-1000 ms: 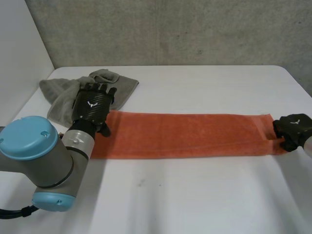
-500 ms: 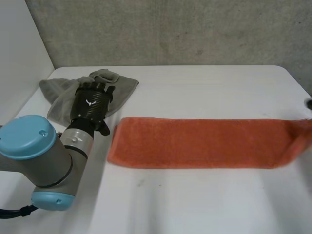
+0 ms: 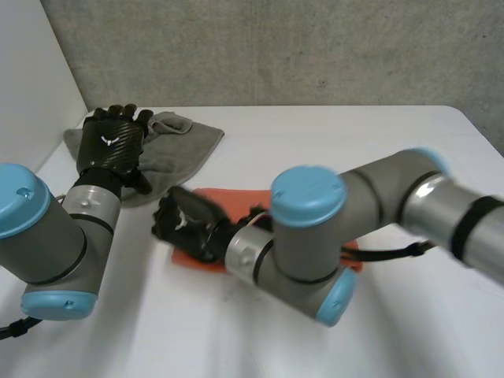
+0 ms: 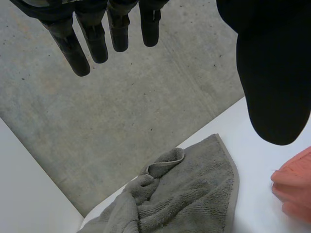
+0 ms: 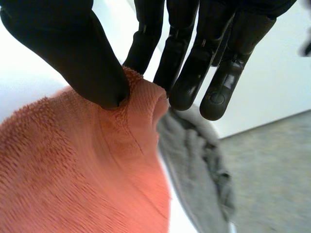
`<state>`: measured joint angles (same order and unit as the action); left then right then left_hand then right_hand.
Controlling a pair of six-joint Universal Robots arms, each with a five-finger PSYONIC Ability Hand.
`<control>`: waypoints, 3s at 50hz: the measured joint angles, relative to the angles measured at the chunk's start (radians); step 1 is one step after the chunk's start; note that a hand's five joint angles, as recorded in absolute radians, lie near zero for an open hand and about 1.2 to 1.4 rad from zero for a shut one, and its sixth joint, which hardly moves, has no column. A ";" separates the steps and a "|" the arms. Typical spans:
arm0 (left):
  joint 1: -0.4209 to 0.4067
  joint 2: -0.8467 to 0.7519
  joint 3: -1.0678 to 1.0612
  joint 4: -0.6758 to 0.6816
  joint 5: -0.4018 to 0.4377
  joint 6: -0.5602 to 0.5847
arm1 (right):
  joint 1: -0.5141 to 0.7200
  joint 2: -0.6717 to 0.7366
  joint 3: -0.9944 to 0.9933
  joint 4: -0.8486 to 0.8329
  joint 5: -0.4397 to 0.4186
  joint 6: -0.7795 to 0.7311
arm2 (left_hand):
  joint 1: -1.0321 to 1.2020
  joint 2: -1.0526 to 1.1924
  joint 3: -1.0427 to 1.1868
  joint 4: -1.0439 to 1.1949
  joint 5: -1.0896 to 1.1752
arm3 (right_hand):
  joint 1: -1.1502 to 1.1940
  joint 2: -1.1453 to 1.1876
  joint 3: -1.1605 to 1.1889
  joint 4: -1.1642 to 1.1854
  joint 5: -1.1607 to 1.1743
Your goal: Fold the laundry.
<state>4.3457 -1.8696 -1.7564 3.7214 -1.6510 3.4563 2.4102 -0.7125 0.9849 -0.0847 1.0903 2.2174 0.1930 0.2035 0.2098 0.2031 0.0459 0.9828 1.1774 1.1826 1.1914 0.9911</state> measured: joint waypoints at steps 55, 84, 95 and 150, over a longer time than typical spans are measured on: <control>-0.111 0.032 -0.006 -0.045 0.012 0.007 | -0.616 -0.471 0.787 -0.067 0.223 0.225 | 0.000 0.000 0.000 0.000 0.000 | -0.037 -0.010 -0.001 0.000 -0.009; -0.118 0.069 0.092 -0.072 0.000 -0.035 | -0.036 -0.296 0.405 -0.009 0.177 0.118 | 0.000 0.000 0.000 0.000 0.000 | -0.698 -0.806 -0.797 -0.798 -0.772; -0.230 -0.039 0.199 -0.238 0.008 -0.176 | -0.320 -0.430 0.440 0.012 0.275 0.839 | 0.000 0.000 0.000 0.000 0.000 | -0.781 -0.958 -0.967 -0.958 -0.921; -0.193 0.047 0.436 -0.728 0.418 -0.182 | -0.490 -0.538 0.843 -0.071 0.239 0.993 | 0.000 0.000 0.000 0.000 0.000 | -0.809 -0.958 -0.967 -0.958 -0.924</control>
<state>4.1523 -1.8223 -1.3199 2.9939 -1.2333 3.2741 1.9205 -1.2504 1.8280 -0.1557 1.3291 3.2102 0.1931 0.2034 0.2098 0.2031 0.0458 0.1737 0.2192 0.2152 0.2332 0.0672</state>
